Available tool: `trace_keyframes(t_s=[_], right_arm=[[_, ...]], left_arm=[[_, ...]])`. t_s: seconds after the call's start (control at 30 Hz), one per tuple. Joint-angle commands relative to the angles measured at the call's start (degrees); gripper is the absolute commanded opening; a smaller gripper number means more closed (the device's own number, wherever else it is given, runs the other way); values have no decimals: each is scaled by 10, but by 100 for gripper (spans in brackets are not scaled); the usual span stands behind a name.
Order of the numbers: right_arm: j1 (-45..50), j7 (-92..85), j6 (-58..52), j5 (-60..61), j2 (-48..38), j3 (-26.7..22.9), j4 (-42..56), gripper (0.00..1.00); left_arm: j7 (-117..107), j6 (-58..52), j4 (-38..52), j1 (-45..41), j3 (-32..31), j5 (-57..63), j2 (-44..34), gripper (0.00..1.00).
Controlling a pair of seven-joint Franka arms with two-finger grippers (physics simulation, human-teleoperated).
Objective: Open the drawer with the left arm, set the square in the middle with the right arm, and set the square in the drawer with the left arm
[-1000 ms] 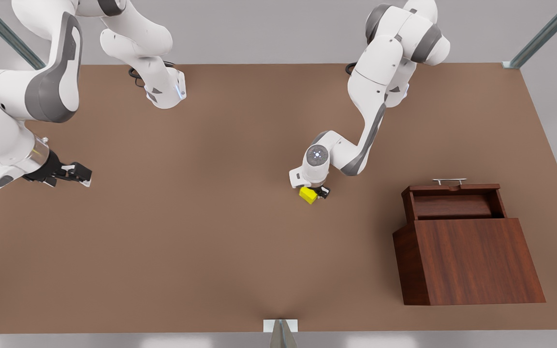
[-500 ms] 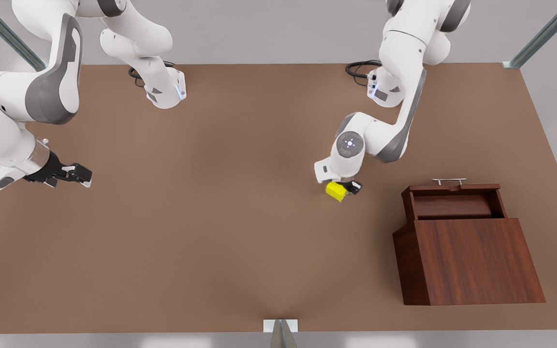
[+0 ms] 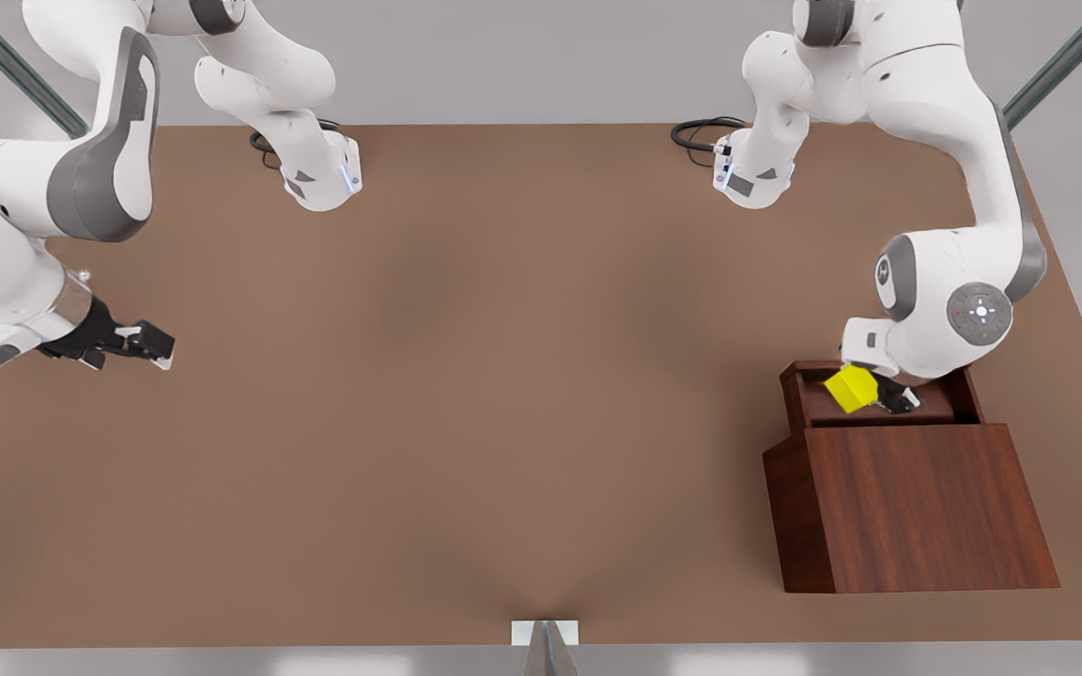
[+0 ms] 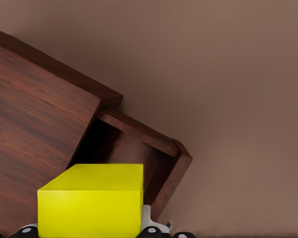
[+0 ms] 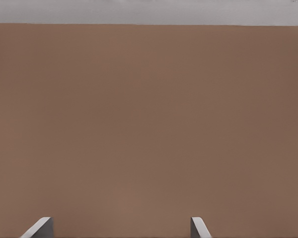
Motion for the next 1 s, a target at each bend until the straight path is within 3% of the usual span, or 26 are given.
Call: trace_keyframes(t_s=[0.0, 0.47, 0.5, 0.53, 0.67, 0.87, 0.97], right_arm=[[0, 0, 0, 1, 0, 0, 0, 100], [0, 1, 22, 11, 3, 1, -1, 100], [0, 1, 22, 11, 3, 1, -1, 100], [0, 0, 22, 10, 3, 1, 0, 100], [1, 1, 25, 10, 1, 1, 0, 100], [0, 0, 25, 10, 1, 1, 0, 100], [0, 0, 25, 10, 3, 1, 0, 100]], left_arm=[[5, 0, 0, 5, 0, -12, 0, 76], [168, 26, 2, 68, 0, -24, 44, 77], [168, 26, 2, 68, 0, -24, 47, 78], [168, 26, 2, 68, 0, -24, 47, 100], [168, 25, 1, 67, 0, -24, 46, 100], [-244, -44, 4, 54, -8, -31, -27, 100], [-496, -117, 88, 108, -118, -24, -34, 100]])
